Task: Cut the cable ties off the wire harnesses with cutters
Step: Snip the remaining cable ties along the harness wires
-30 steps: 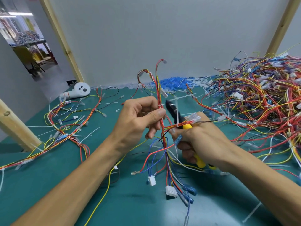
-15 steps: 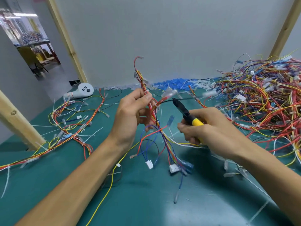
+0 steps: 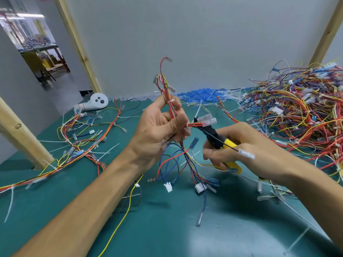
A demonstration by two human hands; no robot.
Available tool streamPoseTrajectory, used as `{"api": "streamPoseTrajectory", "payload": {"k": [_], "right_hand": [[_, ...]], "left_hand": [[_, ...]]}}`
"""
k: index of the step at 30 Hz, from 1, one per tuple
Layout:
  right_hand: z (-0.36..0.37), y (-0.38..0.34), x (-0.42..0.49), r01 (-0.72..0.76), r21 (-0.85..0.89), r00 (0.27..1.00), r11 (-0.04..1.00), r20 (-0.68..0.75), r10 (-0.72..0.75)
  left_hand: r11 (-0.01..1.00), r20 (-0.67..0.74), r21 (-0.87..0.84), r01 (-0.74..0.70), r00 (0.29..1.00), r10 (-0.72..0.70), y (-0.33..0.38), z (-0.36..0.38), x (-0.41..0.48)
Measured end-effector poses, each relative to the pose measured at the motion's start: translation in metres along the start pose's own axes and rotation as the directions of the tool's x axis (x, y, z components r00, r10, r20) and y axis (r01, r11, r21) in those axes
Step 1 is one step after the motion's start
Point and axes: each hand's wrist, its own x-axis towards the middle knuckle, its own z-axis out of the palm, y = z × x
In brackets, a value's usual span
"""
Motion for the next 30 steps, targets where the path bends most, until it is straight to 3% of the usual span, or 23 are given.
{"api": "streamPoseTrajectory", "payload": {"k": [8, 11, 14, 19, 22, 25, 30], "right_hand": [[0.003, 0.007, 0.0, 0.035, 0.077, 0.999, 0.996, 0.006, -0.036], [0.005, 0.016, 0.013, -0.085, 0.015, 0.996, 0.996, -0.001, 0.085], [0.005, 0.023, 0.028, -0.306, -0.013, 0.946, 0.952, 0.107, 0.306], [0.002, 0.026, 0.019, -0.311, 0.22, 0.943, 0.924, 0.195, 0.271], [0.008, 0.02, 0.012, -0.205, 0.3, 0.977, 0.932, 0.006, 0.213], [0.004, 0.009, 0.004, -0.034, 0.37, 0.958, 0.928, -0.251, 0.136], [0.001, 0.003, 0.005, -0.089, 0.141, 0.943, 0.986, -0.308, 0.129]], "left_hand": [[1.0, -0.004, 0.028, 0.005, 1.0, -0.005, -0.001, 0.001, 0.003], [0.998, 0.007, 0.055, 0.023, 1.0, -0.024, -0.002, 0.002, 0.002], [0.996, 0.011, 0.078, 0.05, 0.999, -0.051, -0.003, 0.003, 0.002], [0.995, 0.004, 0.079, 0.058, 0.998, -0.058, -0.003, 0.003, 0.001], [0.998, -0.022, 0.042, 0.056, 0.998, -0.055, -0.004, 0.003, 0.001], [0.998, -0.024, -0.005, 0.064, 0.998, -0.064, -0.005, -0.002, 0.0], [0.991, -0.031, -0.097, 0.094, 0.995, -0.097, -0.001, -0.007, 0.0]]}}
